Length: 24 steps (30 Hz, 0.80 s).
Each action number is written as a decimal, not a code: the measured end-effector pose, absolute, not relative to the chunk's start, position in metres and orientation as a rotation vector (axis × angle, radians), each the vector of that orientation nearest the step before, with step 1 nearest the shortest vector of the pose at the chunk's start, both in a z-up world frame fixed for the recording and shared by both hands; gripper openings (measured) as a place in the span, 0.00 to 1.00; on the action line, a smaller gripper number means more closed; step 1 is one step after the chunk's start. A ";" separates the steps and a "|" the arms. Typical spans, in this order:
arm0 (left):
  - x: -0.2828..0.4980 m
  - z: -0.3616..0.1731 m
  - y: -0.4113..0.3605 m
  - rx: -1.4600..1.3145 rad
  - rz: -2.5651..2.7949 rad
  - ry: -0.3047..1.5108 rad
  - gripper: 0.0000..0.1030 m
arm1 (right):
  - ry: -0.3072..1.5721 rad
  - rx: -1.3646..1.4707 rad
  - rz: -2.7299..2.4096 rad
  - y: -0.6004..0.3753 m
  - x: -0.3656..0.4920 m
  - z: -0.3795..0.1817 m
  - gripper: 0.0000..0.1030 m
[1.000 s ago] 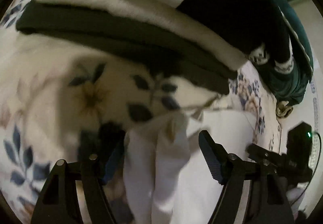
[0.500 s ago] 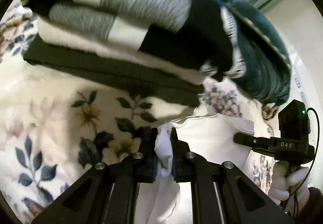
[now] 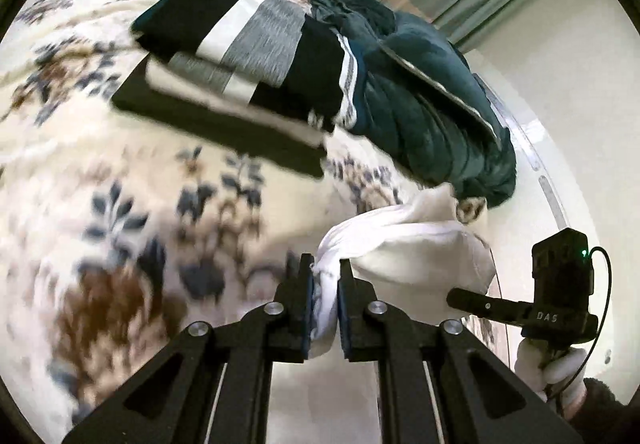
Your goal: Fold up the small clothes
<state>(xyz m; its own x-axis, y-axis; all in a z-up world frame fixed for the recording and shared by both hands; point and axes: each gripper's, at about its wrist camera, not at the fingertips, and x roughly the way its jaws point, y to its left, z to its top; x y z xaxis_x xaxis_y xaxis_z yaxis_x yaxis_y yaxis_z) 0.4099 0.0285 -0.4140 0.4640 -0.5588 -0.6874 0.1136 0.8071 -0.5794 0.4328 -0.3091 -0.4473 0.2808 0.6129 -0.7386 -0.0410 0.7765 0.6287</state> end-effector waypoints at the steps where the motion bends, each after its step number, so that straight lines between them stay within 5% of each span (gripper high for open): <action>1: 0.395 -0.417 0.028 -0.494 -0.437 1.034 0.08 | 1.223 0.552 0.468 -0.309 0.421 -0.449 0.07; 4: 0.362 -0.428 0.033 -0.485 -0.442 1.108 0.12 | 1.277 0.533 0.490 -0.302 0.374 -0.460 0.07; 6: 0.333 -0.446 0.039 -0.480 -0.421 1.193 0.27 | 1.323 0.515 0.489 -0.299 0.354 -0.476 0.11; 7: 0.321 -0.454 0.044 -0.483 -0.406 1.230 0.39 | 1.358 0.504 0.484 -0.297 0.344 -0.483 0.16; 9: 0.295 -0.472 0.058 -0.512 -0.361 1.313 0.53 | 1.421 0.478 0.472 -0.297 0.320 -0.497 0.46; 11: 0.276 -0.480 0.075 -0.564 -0.303 1.353 0.53 | 1.462 0.484 0.458 -0.304 0.297 -0.505 0.56; 18: 0.275 -0.471 0.082 -0.586 -0.255 1.313 0.53 | 1.477 0.589 0.335 -0.329 0.259 -0.508 0.56; 24: 0.213 -0.476 0.086 -0.591 -0.289 1.453 0.53 | 1.553 0.662 0.267 -0.318 0.194 -0.512 0.56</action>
